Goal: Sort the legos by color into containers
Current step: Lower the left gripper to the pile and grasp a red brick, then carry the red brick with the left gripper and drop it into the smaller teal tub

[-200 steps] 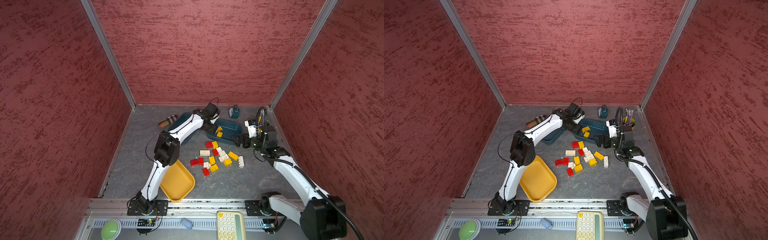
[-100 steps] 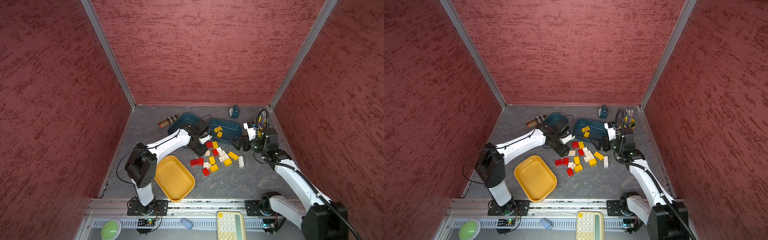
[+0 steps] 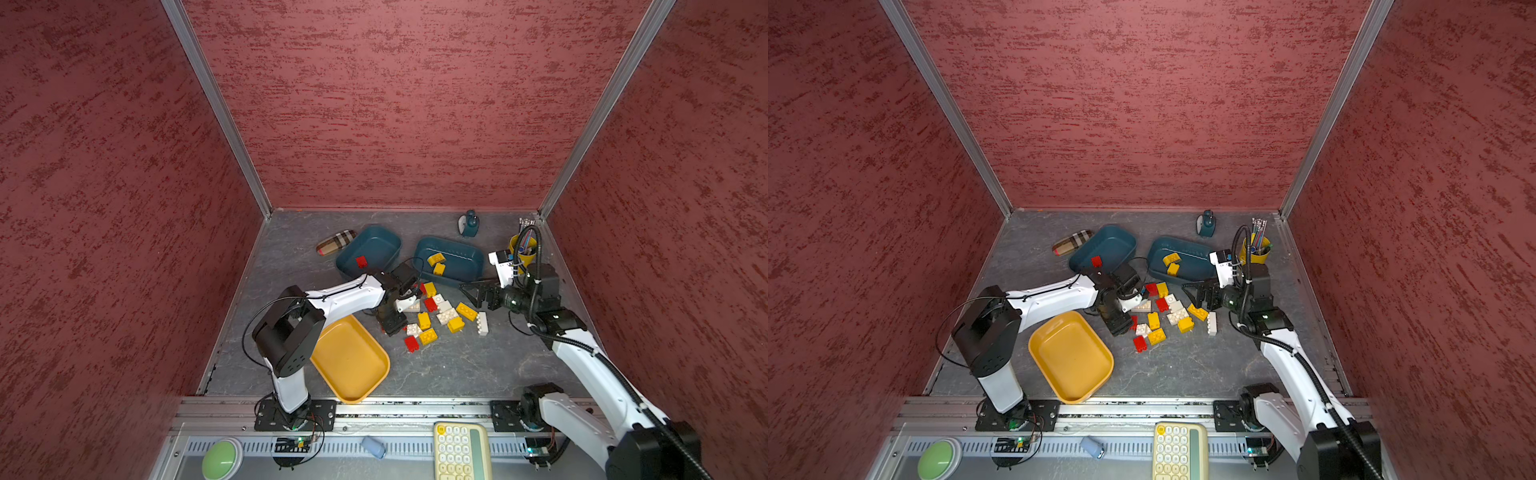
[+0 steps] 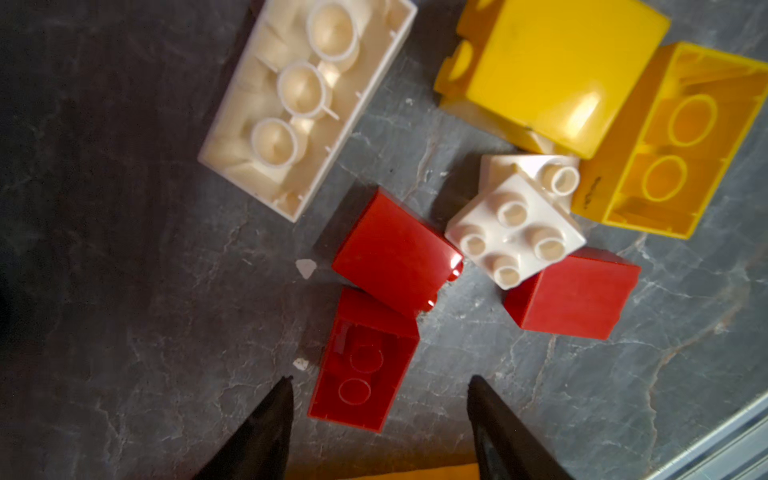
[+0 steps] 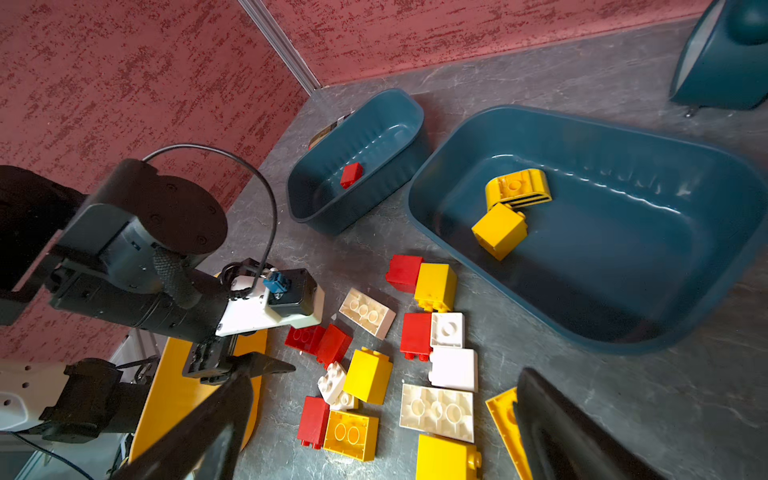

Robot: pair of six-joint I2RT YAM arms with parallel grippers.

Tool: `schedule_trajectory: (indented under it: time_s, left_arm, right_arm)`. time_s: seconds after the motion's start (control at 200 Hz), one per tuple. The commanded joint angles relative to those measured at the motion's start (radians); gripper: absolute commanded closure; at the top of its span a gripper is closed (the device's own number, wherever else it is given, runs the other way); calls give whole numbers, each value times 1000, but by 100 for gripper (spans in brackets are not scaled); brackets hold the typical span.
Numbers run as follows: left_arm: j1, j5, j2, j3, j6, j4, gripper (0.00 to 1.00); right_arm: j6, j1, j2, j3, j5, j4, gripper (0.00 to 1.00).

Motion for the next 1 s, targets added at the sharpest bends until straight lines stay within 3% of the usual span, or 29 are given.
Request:
schedule_trajectory:
  time_s: [0.0,0.316,0.471,0.706,0.992]
  left_arm:
    - [-1,-48,38,-7,18,46,37]
    - [4,-45,72,-26,25,66,55]
    - [8,-60,71,-8,14,42,71]
    - [39,-60,22,97,-10,-38,71]
    - [179,-64,48,348,-57,-56,71]
  right_arm:
    - [-10,5,-18,-11,-3,-16,1]
    - [-17,6,-19,-12,1,-24,1]
    - [-25,5,-26,-2,23,-41,1]
    - [-5,5,-12,7,-3,-2,1]
    - [103,10,13,9,-84,149,1]
